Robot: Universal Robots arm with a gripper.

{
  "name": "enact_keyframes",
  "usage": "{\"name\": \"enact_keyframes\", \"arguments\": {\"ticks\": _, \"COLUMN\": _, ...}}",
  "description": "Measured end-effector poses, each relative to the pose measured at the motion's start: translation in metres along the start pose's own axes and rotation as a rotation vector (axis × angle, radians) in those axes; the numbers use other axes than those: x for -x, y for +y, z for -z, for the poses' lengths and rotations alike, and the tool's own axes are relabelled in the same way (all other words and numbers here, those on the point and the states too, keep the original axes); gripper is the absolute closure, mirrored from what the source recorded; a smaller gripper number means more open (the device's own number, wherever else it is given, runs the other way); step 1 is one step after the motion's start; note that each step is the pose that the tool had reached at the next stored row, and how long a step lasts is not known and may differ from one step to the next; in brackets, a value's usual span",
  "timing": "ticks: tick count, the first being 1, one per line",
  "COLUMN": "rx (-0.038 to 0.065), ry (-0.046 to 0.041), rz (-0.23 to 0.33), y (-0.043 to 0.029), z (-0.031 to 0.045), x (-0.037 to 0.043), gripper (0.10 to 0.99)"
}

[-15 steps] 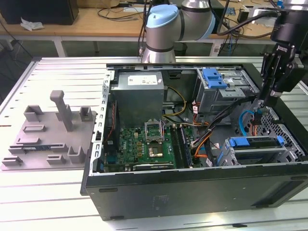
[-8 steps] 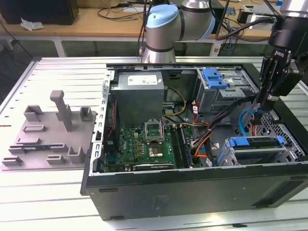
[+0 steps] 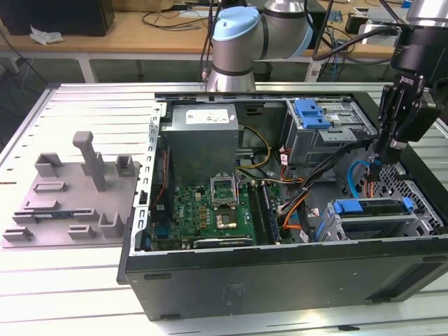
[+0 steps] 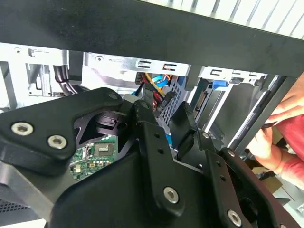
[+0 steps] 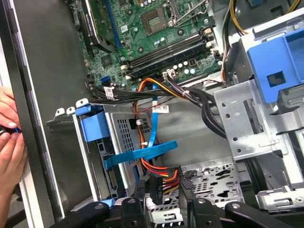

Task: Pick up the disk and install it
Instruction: 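Insert the first disk wire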

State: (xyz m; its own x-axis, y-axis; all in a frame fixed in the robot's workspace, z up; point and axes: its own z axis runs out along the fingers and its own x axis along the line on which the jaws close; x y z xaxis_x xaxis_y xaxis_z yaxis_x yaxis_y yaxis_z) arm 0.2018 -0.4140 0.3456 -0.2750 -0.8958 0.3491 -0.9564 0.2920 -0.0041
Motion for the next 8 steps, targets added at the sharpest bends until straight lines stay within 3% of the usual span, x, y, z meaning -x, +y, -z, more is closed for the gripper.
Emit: {"name": "enact_keyframes", "arguments": {"ticks": 8, "rx": -0.006, "ry": 0.0252, "rz": -0.004, "y": 0.0021, "z": 0.0, "x": 0.0058, "gripper": 0.675}}
